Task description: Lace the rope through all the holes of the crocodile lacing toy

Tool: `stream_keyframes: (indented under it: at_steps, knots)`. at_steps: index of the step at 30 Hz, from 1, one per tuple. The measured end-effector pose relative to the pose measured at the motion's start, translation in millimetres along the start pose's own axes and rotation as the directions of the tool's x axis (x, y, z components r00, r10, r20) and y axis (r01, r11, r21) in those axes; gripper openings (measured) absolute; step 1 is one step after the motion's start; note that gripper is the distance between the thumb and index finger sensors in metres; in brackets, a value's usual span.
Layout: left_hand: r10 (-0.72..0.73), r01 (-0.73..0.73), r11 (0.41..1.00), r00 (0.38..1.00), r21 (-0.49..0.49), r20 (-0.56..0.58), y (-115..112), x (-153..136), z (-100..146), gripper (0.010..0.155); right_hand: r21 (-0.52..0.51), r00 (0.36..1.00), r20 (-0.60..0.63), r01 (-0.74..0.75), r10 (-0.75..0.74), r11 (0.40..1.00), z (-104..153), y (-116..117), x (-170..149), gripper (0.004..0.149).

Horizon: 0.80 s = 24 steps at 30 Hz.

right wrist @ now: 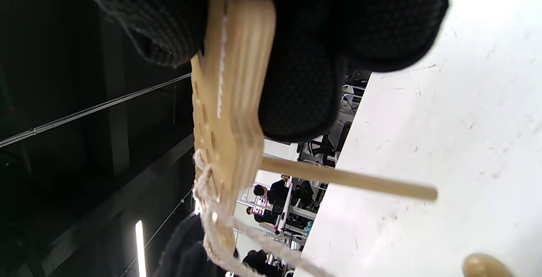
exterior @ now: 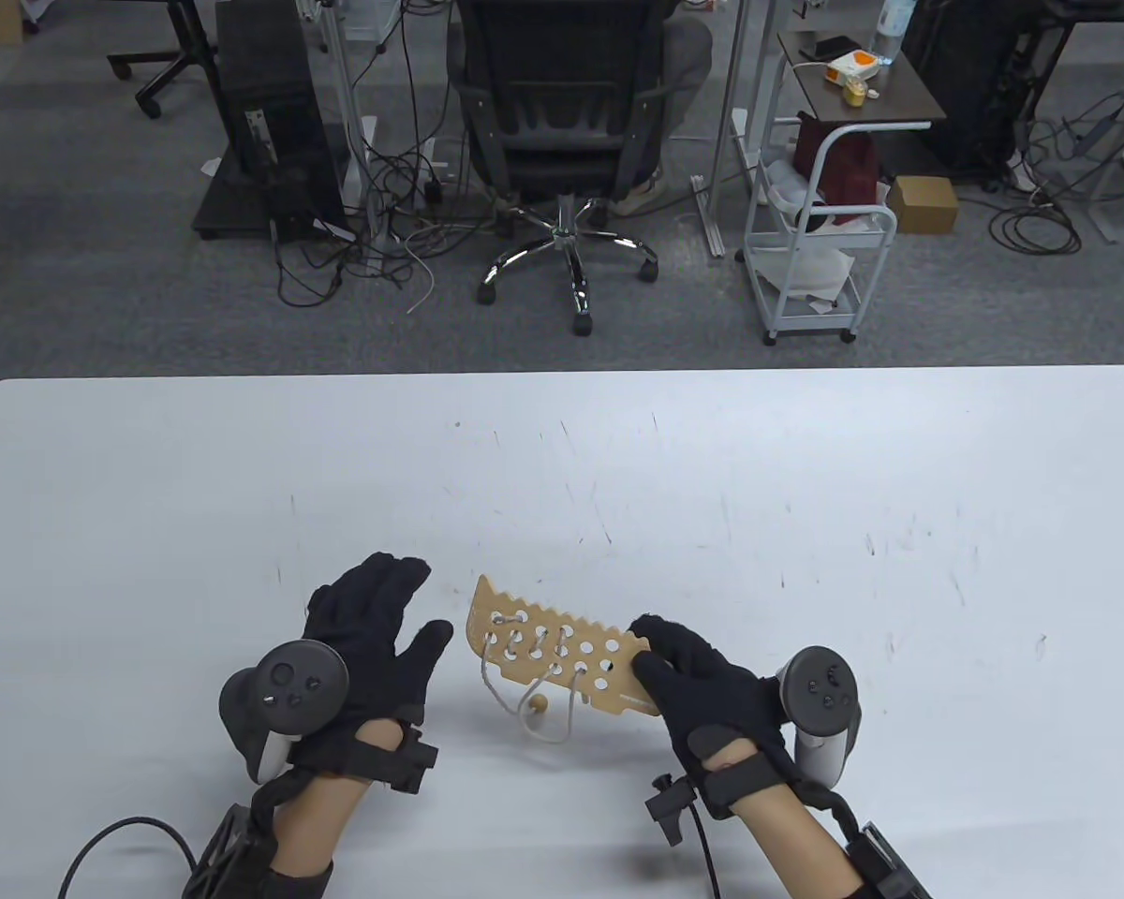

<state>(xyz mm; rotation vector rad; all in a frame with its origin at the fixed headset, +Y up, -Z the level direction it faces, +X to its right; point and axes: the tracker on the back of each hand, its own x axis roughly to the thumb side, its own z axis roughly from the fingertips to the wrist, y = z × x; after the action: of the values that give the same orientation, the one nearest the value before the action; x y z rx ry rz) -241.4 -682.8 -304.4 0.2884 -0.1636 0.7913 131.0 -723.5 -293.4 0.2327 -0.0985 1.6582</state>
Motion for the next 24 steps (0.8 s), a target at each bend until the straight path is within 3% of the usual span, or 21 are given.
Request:
stream_keyframes:
  at_steps: [8,17,24]
  knots:
    - [0.061,-0.073,0.988,0.994,-0.139,-0.09,-20,-20,-7,0.06,0.017,0.999,-0.001,0.044,-0.044,0.999,0,0,1,0.049]
    - [0.138,-0.167,0.943,0.983,-0.289,-0.118,-45,-21,-6,0.052,0.049,0.995,0.0,0.101,-0.101,0.994,1,4,2,0.049]
    - [0.304,-0.327,0.824,0.944,-0.463,-0.125,-67,-13,-1,0.051,0.087,0.989,-0.018,0.151,-0.15,0.985,3,10,1,0.049]
